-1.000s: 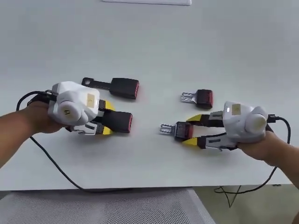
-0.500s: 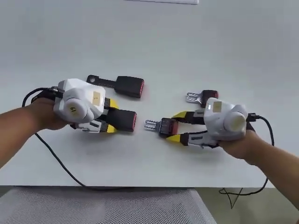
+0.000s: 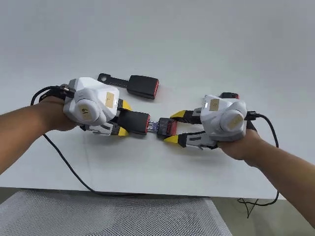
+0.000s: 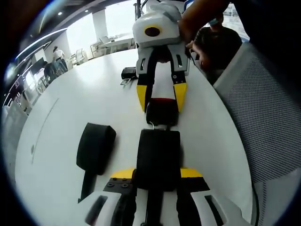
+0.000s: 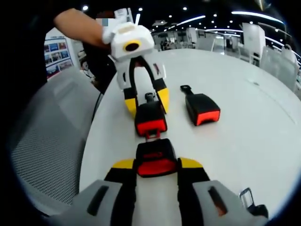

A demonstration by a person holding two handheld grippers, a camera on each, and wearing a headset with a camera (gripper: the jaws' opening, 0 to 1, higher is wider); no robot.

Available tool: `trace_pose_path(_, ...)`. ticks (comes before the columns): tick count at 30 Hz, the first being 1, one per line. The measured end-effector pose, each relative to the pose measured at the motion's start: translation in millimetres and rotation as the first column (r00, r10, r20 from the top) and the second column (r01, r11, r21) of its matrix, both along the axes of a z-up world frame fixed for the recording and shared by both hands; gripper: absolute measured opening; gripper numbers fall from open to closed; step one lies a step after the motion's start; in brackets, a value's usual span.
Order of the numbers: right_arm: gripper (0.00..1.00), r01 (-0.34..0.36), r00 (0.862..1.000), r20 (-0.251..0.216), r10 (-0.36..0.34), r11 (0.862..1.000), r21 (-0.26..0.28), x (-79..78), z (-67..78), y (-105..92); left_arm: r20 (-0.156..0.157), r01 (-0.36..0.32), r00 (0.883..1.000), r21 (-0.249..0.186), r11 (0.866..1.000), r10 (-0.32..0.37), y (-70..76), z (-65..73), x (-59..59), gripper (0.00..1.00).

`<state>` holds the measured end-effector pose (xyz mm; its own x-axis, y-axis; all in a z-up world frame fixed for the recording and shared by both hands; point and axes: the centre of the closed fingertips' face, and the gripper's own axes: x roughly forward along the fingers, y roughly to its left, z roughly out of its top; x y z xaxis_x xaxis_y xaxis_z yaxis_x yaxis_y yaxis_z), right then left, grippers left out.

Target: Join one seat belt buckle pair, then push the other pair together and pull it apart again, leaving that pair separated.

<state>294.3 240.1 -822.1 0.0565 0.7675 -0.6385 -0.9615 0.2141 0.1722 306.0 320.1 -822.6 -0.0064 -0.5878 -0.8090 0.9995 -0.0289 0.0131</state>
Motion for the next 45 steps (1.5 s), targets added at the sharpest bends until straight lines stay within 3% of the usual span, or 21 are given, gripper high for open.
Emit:
trace_pose_path(12,0.31,-0.002,1.0,-0.012,0.002,1.0,0.002,1.6,-1.8,10.2,0.003,0.008,1.0,-0.001,1.0,-0.008,0.1,-1.1,0.7,0.33)
trace_pose_path(13,0.31,0.011,1.0,-0.026,-0.011,1.0,0.013,0.5,-2.0,15.9,0.002,0.013,1.0,0.001,1.0,-0.013,-1.7,-1.1,0.1,0.33)
trace_pose_path(14,0.31,0.011,1.0,-0.011,-0.011,1.0,0.017,1.6,-0.4,25.4,0.01,0.03,0.999,0.006,1.0,-0.03,-6.1,-0.4,0.5,0.33)
trace_pose_path(15,0.31,0.003,1.0,-0.019,-0.003,1.0,-0.023,2.6,-1.2,19.4,-0.002,0.031,1.0,0.018,0.999,-0.031,-3.2,0.2,-0.6,0.33)
trace_pose_path(18,0.31,0.014,1.0,-0.02,-0.014,1.0,-0.014,5.5,-1.5,18.4,0.0,0.025,1.0,-0.009,1.0,-0.025,-0.9,1.8,-2.0,0.33)
trace_pose_path(29,0.32,0.015,1.0,-0.018,-0.016,0.999,-0.032,4.8,-2.5,20.2,-0.001,0.027,1.0,0.002,1.0,-0.027,-0.9,2.9,-4.1,0.33)
trace_pose_path(35,0.32,0.018,1.0,-0.018,-0.019,1.0,-0.011,4.6,-2.4,17.7,-0.011,0.018,1.0,-0.012,1.0,-0.018,1.0,1.8,-3.5,0.33)
trace_pose_path(45,0.31,-0.014,0.998,0.06,0.014,1.0,0.001,2.2,-0.6,18.2,-0.012,0.037,0.999,-0.055,0.998,-0.037,4.2,1.0,-4.5,0.32)
